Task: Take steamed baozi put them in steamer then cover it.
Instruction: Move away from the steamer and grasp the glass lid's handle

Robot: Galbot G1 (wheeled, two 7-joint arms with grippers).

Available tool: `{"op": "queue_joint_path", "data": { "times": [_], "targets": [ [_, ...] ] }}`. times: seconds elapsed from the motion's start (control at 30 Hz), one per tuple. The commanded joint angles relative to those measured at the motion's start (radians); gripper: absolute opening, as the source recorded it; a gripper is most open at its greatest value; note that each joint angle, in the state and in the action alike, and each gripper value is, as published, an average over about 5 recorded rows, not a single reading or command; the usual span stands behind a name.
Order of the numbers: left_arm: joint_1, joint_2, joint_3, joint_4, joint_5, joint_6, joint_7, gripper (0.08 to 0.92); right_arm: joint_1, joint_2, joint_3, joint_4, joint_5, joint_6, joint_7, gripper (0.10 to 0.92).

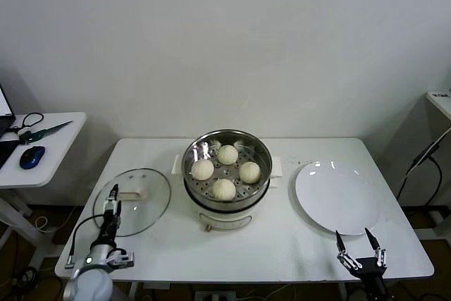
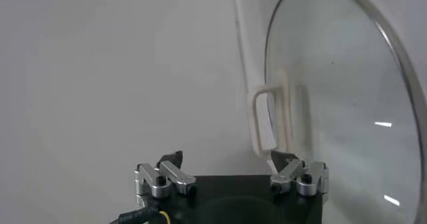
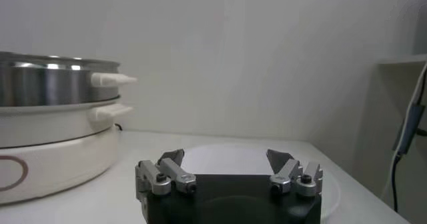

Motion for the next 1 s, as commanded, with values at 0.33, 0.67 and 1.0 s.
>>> {"op": "queue_joint_path", "data": {
  "times": [0.33, 0.67, 1.0],
  "targets": [
    [-0.141, -0.007, 0.048, 0.159, -0.047, -0.011, -0.032, 0.823, -0.036, 0.025, 0.005, 0.019, -0.021, 0.017, 0.007, 0.823],
    [-0.173, -0.006, 0.038, 0.239, -0.033, -0.009, -0.050, 0.778, -0.046, 0.043, 0.007, 0.038, -0.039, 0.023, 0.010, 0.823],
    [-0.167, -0.005, 0.027, 0.265, -0.030, -0.007, -0.059, 0.497, -0.043, 0.049, -0.002, 0.044, -0.048, 0.022, 0.010, 0.823]
  ]
}}
